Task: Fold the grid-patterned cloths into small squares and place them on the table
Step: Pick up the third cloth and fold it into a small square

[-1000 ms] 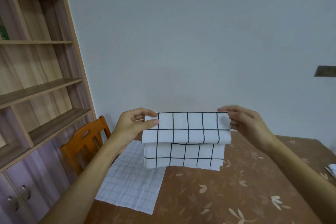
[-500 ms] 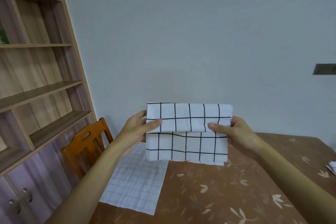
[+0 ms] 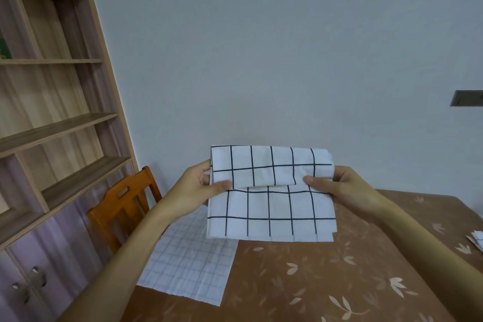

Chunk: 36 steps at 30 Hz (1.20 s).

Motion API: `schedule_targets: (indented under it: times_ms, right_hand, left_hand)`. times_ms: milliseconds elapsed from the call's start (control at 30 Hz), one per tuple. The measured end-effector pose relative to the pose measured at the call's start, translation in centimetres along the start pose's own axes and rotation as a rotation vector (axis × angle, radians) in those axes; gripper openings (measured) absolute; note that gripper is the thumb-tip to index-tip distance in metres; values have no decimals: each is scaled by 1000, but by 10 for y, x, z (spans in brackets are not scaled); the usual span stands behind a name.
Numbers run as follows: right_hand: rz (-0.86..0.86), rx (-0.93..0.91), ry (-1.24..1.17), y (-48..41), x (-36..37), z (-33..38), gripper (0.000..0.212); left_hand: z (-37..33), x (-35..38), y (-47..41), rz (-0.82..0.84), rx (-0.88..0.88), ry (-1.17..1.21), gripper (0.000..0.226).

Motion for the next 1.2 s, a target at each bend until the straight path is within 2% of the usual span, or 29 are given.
schedule_targets:
  times_ms: [67,233,467,700,833,933,1200]
  right_hand:
    - [-35,-18,-4,0,-7,4,18]
    - [-69,-57,-16,0,-17,12,21]
    - [98,66,-153,1,-6,0,47]
    - [20,36,-32,2,-14,-1,27]
    - [-4,22,-38,2,-17,1,35]
    - [59,23,27,4,-11,3,36]
    - [11,-25,77,6,-17,6,22]
  left_hand:
    - [1,0,0,46,-38,-13,47]
    - [-1,-5,0,41,-46,11,45]
    - [3,-2,0,64,-57,37,45]
    - [3,2,-3,109,-74,62,40]
    - [0,2,-3,61,-57,32,32]
    - [0,0,-4,12,-48,45,27]
    - [-2,-1,-1,10,-25,60,29]
Point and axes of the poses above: each hand's wrist, its own y-axis away from the middle knuckle, its own x-axis out of the palm, z = x × y, the point moved 9 cm from there along -y, towards the middle knuckle, and after that the axes turned 6 degrees about z, right-handed, at the moved point
